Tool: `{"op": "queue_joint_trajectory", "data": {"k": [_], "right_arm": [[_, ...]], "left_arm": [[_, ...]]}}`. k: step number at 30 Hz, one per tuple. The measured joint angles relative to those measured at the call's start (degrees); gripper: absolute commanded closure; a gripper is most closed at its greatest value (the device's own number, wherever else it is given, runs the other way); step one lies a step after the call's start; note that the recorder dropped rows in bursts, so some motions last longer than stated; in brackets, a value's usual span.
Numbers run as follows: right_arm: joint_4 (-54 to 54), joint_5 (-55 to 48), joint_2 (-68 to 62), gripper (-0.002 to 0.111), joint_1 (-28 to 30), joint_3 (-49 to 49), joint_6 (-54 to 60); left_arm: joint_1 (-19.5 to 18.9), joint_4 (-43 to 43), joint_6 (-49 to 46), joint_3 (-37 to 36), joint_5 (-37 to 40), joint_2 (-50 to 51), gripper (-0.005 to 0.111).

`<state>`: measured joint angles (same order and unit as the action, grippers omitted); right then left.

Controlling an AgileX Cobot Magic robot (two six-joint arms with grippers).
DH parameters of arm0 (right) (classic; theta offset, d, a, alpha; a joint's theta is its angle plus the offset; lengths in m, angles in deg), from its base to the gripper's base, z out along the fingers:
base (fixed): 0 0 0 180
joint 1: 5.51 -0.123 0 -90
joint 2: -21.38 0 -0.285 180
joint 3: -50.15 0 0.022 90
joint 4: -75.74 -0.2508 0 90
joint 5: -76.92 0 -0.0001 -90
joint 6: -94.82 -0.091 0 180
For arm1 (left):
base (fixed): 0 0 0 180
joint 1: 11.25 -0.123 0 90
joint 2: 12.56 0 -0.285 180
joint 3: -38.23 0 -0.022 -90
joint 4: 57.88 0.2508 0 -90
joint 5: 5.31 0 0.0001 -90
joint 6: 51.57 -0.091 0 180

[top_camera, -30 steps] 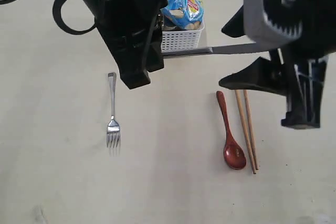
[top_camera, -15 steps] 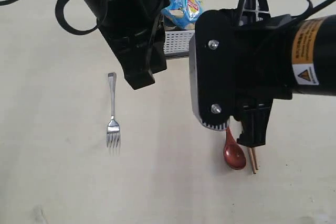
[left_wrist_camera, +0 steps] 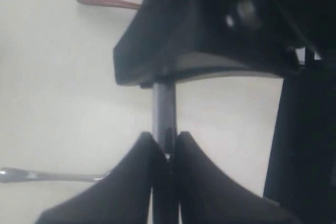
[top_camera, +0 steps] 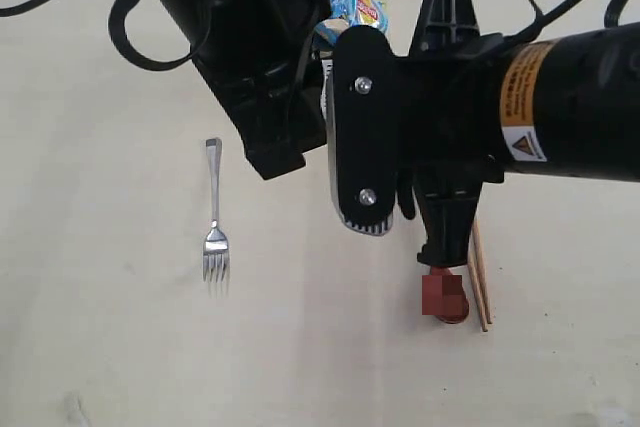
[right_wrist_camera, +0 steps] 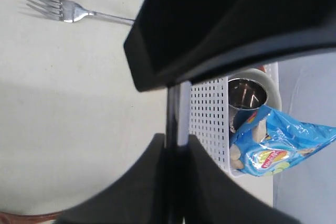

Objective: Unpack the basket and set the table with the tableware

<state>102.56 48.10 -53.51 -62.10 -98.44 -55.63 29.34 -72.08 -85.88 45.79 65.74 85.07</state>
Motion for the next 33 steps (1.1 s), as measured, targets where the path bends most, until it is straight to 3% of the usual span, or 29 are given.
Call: {"op": "queue_joint_trajectory", "data": {"k": [5, 7, 12, 15, 22, 25, 30, 33], "right_arm": [[0.00, 0.09, 0.00, 0.109, 0.00, 0.00, -3.17], [0.00, -0.03, 0.00, 0.109, 0.00, 0.00, -5.41], [0.00, -0.37, -0.21, 0.109, 0.00, 0.00, -11.79], [-0.10, -2.04, -0.29, 0.109, 0.00, 0.00, -16.47], [3.82, -9.08, -0.29, 0.109, 0.00, 0.00, -34.86], [3.95, -10.62, -0.59, 0.109, 0.00, 0.00, -43.82], [0.92, -11.10, -4.17, 0.109, 0.00, -2.07, -57.54], [-4.42, -11.10, -8.27, 0.109, 0.00, -5.90, -60.72]], "left_arm": [[0.00, 0.00, 0.00, 0.00, 0.02, 0.00, 0.101], [0.00, 0.00, 0.25, 0.00, -0.09, 0.00, 0.089], [0.00, 0.86, 0.82, 0.00, -0.73, 0.00, 0.047], [0.00, 3.48, 1.80, 0.00, -0.73, 0.00, 0.038], [0.00, 13.14, 7.05, 0.00, -1.46, -2.42, 0.050], [0.00, 14.82, 9.86, 0.00, -3.05, -4.80, 0.067], [0.00, 15.23, 17.02, 0.00, -5.34, -9.87, 0.106], [0.00, 15.98, 25.14, 0.00, -6.28, -14.06, 0.107]]}}
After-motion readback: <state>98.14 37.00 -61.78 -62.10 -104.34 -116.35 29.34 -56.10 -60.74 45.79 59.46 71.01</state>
